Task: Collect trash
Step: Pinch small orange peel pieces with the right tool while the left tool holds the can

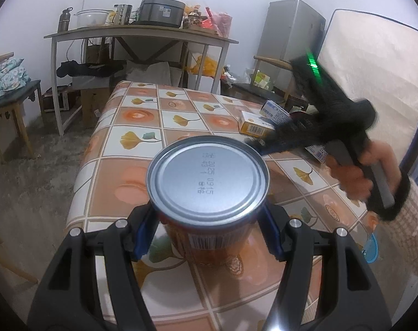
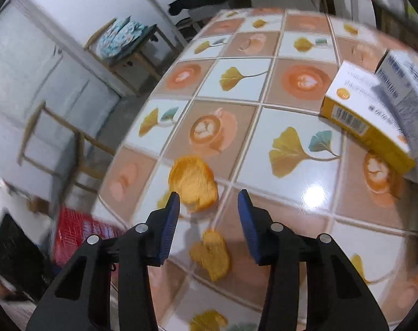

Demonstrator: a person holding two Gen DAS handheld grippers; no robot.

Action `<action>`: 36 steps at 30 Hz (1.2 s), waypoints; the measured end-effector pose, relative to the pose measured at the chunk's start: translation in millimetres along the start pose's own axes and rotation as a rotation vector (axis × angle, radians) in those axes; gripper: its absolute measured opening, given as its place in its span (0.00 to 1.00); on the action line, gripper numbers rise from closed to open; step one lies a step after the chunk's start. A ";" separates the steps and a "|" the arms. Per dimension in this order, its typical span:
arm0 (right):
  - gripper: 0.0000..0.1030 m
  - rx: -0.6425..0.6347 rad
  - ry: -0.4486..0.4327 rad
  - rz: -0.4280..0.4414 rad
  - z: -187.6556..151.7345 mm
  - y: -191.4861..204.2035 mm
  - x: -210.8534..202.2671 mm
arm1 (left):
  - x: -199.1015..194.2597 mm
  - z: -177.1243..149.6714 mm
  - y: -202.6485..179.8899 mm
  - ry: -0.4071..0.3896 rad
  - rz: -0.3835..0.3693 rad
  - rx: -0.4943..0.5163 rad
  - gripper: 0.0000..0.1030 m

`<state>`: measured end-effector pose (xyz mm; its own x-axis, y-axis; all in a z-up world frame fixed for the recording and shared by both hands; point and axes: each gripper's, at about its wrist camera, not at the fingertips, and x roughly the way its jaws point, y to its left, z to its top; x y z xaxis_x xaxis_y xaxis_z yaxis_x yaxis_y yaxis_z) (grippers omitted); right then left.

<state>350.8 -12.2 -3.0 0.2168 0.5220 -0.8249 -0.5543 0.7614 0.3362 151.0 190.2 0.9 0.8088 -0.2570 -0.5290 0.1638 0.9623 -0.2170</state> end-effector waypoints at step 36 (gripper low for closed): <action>0.04 -0.282 -0.109 -0.181 -27.6 48.2 -31.7 | 4.2 -2.2 5.3 0.009 -0.012 -0.005 0.60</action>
<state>295.1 -2.6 26.8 0.4074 0.4379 -0.8014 -0.6958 0.7172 0.0382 154.1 194.1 -4.3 0.8016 -0.2691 -0.5338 0.1703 0.9587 -0.2277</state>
